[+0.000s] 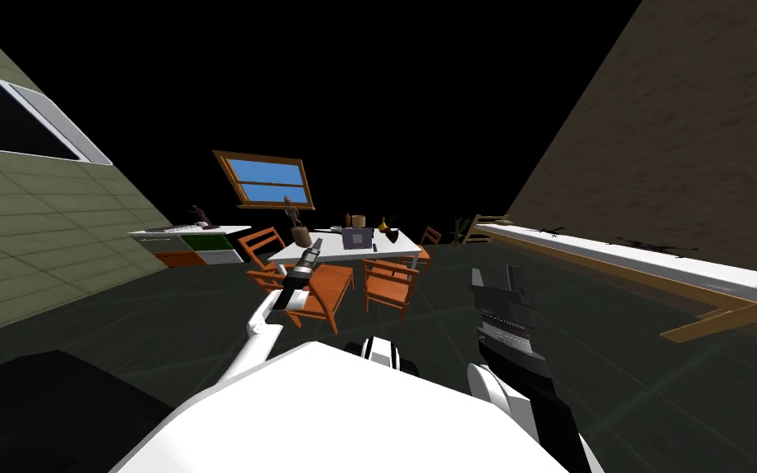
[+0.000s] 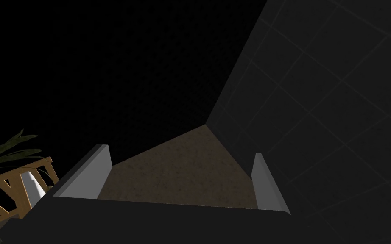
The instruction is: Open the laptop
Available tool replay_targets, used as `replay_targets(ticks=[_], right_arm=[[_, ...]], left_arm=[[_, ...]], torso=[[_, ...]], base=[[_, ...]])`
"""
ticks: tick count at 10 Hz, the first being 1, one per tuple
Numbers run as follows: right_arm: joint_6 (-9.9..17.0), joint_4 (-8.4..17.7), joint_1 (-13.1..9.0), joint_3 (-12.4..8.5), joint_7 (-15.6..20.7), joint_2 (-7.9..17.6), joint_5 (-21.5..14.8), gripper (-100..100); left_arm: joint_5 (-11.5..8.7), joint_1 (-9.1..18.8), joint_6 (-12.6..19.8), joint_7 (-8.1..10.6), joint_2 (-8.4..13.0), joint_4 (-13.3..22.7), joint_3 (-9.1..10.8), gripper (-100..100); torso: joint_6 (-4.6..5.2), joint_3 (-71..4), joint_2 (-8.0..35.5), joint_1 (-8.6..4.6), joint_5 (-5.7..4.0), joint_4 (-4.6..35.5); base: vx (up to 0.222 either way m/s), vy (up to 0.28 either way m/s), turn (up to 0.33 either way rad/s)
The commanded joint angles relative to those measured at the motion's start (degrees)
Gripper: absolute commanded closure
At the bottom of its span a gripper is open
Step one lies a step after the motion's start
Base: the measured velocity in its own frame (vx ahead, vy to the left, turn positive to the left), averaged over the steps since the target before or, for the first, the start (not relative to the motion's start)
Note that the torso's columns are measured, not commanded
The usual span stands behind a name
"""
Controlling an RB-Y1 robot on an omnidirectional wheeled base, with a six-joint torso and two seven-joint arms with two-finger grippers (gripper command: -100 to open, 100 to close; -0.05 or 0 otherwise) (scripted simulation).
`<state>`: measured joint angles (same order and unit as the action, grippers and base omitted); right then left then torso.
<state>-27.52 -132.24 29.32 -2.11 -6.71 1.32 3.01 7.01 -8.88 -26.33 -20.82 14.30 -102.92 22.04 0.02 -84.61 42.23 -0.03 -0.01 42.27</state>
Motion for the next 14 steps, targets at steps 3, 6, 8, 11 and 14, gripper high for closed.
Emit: replay_targets(ticks=[3, 6, 8, 11, 14], right_arm=[[0.0, 0.0, 0.0, 0.0, 0.0, 0.0, 0.0, 0], [0.0, 0.0, 0.0, 0.0, 0.0, 0.0, 0.0, 0], [0.0, 0.0, 0.0, 0.0, 0.0, 0.0, 0.0, 0], [0.0, 0.0, 0.0, 0.0, 0.0, 0.0, 0.0, 0], [0.0, 0.0, 0.0, 0.0, 0.0, 0.0, 0.0, 0]], left_arm=[[0.8, 5.6, 2.1, -4.03, 1.9, 7.9, 6.47, -100], [1.4, 10.0, 3.8, -6.89, 3.6, 13.5, 11.5, -100], [1.7, 12.2, 4.7, -8.27, 4.4, 16.6, 14.53, -100], [2.5, 16.6, 6.3, -10.91, 6.0, 21.3, 19.34, -100], [2.9, 18.8, 7.0, -12.14, 6.8, 26.0, 22.32, -100]], torso=[[-0.02, 0.1, 0.2, 0.14, 0.05, 0.1], [-0.06, 0.0, -0.1, -0.04, 0.0, 0.0], [0.03, 0.0, 0.1, 0.05, 0.02, 0.0], [-0.05, 0.0, 0.0, 0.04, 0.02, 0.0], [0.03, 0.0, 0.1, 0.02, 0.01, 0.0]], base=[[-0.096, 0.049, -0.262], [-0.067, 0.028, -0.203], [-0.074, 0.041, -0.278], [-0.042, 0.037, -0.176], [-0.034, 0.037, -0.166]])
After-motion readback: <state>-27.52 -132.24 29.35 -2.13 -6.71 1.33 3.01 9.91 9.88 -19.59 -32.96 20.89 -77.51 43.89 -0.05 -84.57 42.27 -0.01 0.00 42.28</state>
